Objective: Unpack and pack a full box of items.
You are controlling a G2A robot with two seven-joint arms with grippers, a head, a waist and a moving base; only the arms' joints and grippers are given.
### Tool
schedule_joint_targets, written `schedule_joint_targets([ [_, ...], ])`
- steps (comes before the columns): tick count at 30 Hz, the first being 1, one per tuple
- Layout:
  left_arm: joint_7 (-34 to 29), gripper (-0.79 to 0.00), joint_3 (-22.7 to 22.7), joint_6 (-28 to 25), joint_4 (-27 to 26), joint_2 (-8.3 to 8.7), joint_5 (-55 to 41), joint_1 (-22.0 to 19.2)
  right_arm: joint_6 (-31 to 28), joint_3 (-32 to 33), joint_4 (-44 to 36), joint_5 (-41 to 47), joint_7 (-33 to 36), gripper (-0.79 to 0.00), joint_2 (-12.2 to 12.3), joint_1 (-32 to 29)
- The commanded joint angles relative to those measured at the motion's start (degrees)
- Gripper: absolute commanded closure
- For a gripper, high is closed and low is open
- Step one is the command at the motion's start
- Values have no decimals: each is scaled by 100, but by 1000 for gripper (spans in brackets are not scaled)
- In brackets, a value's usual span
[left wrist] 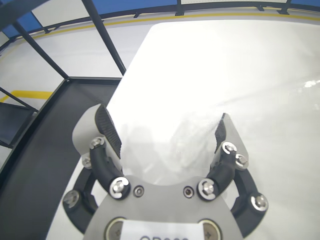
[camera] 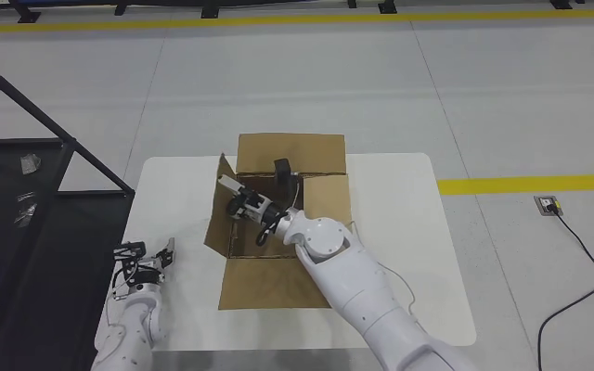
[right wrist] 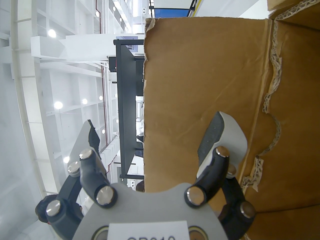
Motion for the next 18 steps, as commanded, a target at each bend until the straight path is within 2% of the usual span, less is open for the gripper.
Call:
schedule_joint_targets([
  [1,16,-785,78,32,-19,-33,19,15,-8,0,5,-5,-3,-785,-4,-5],
  [11,78,-785,206,32,66,-107,33,36,-33,32,3,-29,2,-785,-4,-35],
  [15,234,-785,59,-107,-4,-89,-193,97,-21,41,4,-42,6,-785,-4,-41],
  [18,420,-785,-135,-357,-234,-36,-381,298,-39,20,-13,-54,-6,-785,-18,-67],
])
